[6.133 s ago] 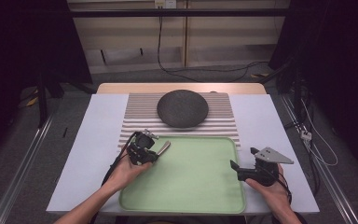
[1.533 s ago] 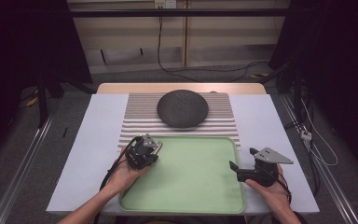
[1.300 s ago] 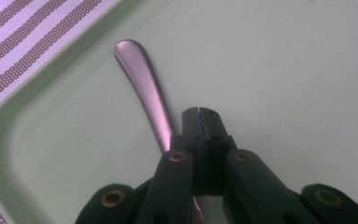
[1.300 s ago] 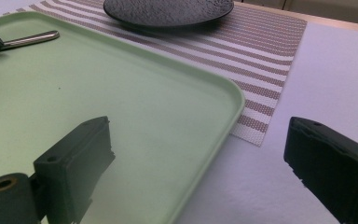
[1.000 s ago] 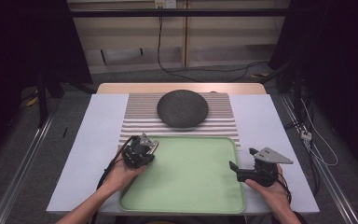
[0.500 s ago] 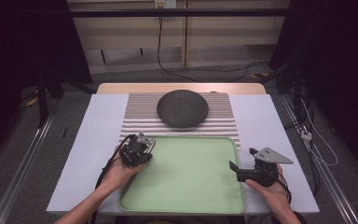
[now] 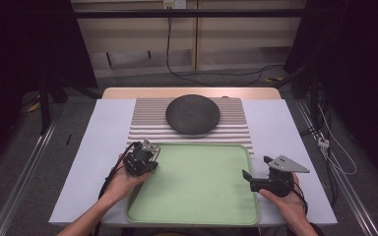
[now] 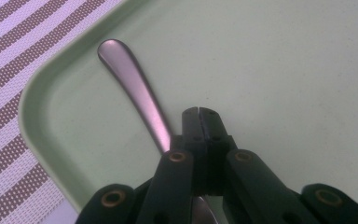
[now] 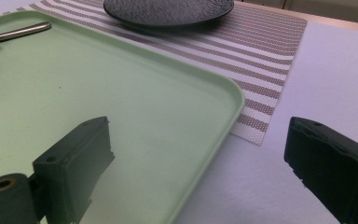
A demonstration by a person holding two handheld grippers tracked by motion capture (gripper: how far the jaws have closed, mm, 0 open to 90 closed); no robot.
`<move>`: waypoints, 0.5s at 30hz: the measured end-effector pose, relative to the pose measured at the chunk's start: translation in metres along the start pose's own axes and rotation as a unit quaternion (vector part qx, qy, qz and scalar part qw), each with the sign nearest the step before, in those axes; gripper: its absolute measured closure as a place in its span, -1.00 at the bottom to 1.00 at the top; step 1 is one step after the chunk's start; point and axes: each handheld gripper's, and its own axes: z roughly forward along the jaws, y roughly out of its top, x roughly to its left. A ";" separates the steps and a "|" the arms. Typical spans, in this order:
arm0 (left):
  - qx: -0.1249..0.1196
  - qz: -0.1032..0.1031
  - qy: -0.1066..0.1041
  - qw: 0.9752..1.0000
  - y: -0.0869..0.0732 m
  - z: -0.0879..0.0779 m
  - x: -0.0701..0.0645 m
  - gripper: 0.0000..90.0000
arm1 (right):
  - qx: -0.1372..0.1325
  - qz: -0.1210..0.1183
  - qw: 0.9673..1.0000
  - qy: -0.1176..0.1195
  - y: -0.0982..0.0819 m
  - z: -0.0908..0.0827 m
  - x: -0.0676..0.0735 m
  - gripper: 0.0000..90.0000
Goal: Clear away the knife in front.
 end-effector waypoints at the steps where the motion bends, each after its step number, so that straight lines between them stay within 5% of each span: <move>1: -0.001 0.000 -0.001 1.000 0.000 0.000 0.000 1.00 | 0.000 0.000 1.000 0.000 0.000 0.000 0.000 -0.84; 15: 0.012 -0.003 0.008 1.000 -0.011 -0.008 0.008 1.00 | -0.001 0.001 1.000 -0.001 0.000 -0.001 0.000 -0.84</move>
